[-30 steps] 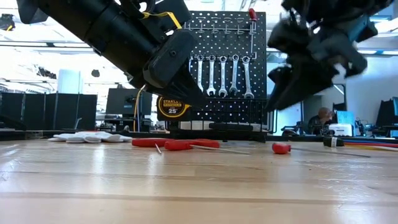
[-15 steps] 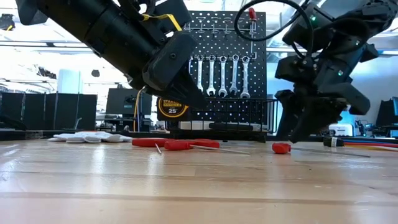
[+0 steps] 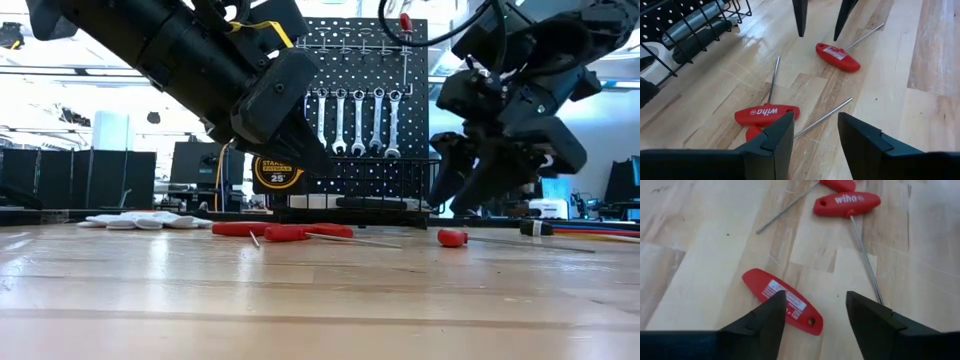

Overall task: Hang tools onto peg board
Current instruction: Hang the red allen wrench on the peg board

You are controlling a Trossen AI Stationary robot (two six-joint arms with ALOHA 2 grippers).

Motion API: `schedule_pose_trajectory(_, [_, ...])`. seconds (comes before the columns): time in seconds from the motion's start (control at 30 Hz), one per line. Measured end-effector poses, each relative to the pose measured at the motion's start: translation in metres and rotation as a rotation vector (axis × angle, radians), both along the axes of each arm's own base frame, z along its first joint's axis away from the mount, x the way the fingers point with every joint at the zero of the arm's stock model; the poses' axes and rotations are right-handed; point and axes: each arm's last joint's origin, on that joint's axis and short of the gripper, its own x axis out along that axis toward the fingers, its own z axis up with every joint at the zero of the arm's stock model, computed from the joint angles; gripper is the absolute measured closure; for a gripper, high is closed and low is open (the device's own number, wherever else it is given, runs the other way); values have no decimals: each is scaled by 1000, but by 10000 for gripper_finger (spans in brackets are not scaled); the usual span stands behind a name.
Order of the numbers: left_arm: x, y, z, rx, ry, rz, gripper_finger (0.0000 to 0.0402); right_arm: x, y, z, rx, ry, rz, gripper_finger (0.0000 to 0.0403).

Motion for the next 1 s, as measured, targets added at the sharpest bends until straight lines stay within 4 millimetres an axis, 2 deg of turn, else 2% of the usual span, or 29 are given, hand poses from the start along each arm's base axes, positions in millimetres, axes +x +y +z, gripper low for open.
schedule_pose_trajectory(0.2, [0, 0, 0, 0, 0, 0, 251, -4, 1, -4, -72, 52, 91, 129])
schedule_pose_trajectory(0.3, [0, 0, 0, 0, 0, 0, 251, -2, 5, -8, -104, 57, 140, 128])
schedule_pose_trajectory(0.47, [0, 0, 0, 1, 1, 0, 251, 8, 9, -27, -137, 60, 195, 129])
schedule_pose_trajectory(0.67, [0, 0, 0, 2, 3, -1, 251, 15, 8, -42, -95, 67, 227, 132])
schedule_pose_trajectory(0.83, [0, 0, 0, 2, 3, 0, 251, 15, 1, -47, -8, 86, 192, 175])
schedule_pose_trajectory(1.0, [0, 0, 0, 2, 3, 0, 251, 15, -1, -47, 7, 90, 188, 252])
